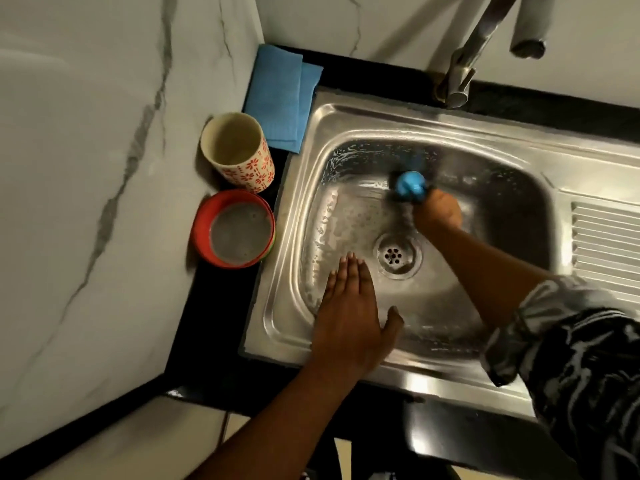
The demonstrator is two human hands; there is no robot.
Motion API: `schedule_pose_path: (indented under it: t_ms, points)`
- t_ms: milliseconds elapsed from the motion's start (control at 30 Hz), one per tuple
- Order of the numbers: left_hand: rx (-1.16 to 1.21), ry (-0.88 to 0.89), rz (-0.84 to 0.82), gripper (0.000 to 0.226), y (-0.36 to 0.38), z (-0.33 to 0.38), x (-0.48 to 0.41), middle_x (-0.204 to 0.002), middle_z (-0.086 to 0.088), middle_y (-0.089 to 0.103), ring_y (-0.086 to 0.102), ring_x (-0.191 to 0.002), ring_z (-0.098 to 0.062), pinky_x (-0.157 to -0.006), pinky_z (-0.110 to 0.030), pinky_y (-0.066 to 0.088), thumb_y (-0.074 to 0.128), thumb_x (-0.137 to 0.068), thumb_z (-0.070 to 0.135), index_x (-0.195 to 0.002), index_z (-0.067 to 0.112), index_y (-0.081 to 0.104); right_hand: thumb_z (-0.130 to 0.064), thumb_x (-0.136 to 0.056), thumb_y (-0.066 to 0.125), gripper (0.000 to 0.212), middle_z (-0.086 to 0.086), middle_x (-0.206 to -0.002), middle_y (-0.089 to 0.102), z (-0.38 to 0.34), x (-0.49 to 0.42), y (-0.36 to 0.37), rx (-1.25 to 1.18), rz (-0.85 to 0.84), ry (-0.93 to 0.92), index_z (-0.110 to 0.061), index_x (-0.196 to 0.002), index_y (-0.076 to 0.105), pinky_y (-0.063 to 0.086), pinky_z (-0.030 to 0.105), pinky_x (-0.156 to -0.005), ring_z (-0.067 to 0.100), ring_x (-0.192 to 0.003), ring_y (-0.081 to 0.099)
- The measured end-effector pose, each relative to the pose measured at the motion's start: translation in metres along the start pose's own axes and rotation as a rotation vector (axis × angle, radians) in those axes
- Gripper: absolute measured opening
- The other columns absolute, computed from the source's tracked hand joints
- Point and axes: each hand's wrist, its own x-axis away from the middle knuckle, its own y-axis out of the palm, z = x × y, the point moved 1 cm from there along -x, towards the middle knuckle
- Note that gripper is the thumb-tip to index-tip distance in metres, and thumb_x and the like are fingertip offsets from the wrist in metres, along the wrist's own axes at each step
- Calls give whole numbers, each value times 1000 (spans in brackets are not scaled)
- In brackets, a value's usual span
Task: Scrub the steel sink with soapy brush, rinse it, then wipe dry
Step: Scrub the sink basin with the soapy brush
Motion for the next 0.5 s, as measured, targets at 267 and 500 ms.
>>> schedule_pose_path:
  t_ms: [267,500]
  points:
    - [14,8,-17,97,-12,3,8,-173,-26,11,9,-163,-33,-133,-44,6,31,-93,59,-165,-5,16,-48,-96,66,54,17,-122,68,-29,110,-59,-256,3,-242,-20,-139,47,54,43,-80,37,-109,67]
    - [-47,-1,25,82,-10,6,5,-162,-20,44,35,-152,-35,-130,-45,20,44,-92,57,-157,7,43,-55,-95,62,54,6,-101,74,-176,205,-96,-76,-13,-938,-34,-141,44,56,38,-66,29,-84,71]
